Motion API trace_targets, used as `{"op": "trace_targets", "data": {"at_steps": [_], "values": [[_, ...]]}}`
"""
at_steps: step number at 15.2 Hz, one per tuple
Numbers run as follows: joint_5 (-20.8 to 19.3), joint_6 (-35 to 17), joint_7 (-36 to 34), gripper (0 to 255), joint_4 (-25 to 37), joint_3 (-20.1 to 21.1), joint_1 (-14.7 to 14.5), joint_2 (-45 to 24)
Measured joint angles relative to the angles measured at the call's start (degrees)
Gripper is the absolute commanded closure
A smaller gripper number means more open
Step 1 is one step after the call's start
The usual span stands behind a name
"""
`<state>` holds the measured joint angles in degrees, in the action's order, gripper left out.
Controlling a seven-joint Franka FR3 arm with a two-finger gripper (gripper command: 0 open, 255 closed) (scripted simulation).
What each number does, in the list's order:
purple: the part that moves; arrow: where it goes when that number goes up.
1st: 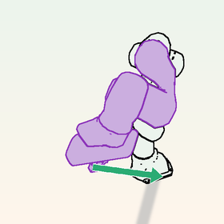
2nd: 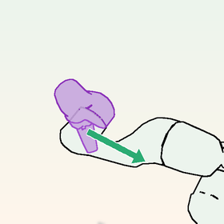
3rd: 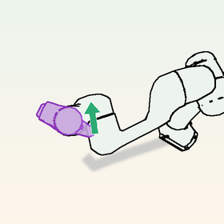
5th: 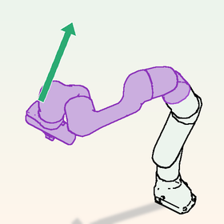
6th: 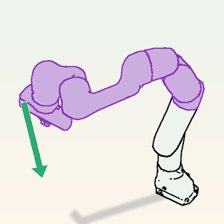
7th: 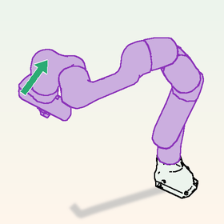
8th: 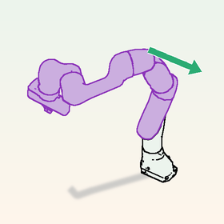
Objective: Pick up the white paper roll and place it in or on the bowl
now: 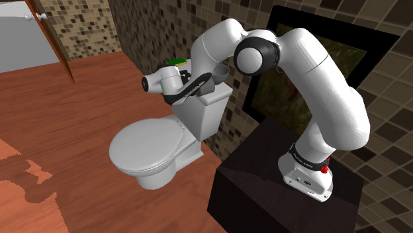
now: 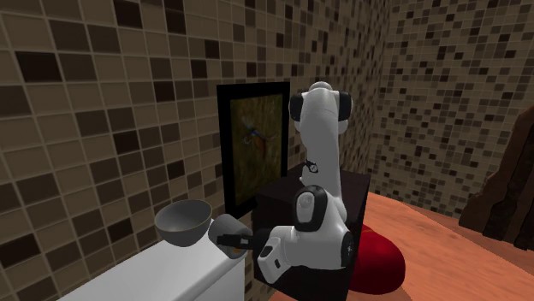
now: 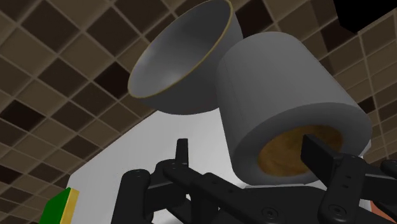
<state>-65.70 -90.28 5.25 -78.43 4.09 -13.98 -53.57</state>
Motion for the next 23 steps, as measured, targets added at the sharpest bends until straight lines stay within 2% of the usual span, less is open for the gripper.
{"op": "trace_targets", "data": {"at_steps": [4, 5, 15, 23], "values": [[-0.04, -0.12, -0.05, 0, -0.15, -0.02, 0.07, 0.06], [-0.04, -0.12, -0.05, 255, -0.15, -0.02, 0.07, 0.06], [-0.08, -0.09, -0.06, 255, -0.19, -0.04, 0.08, 0.12], [0.24, 1.11, 1.90, 255, -1.80, 0.23, 0.02, 3.97]]}}
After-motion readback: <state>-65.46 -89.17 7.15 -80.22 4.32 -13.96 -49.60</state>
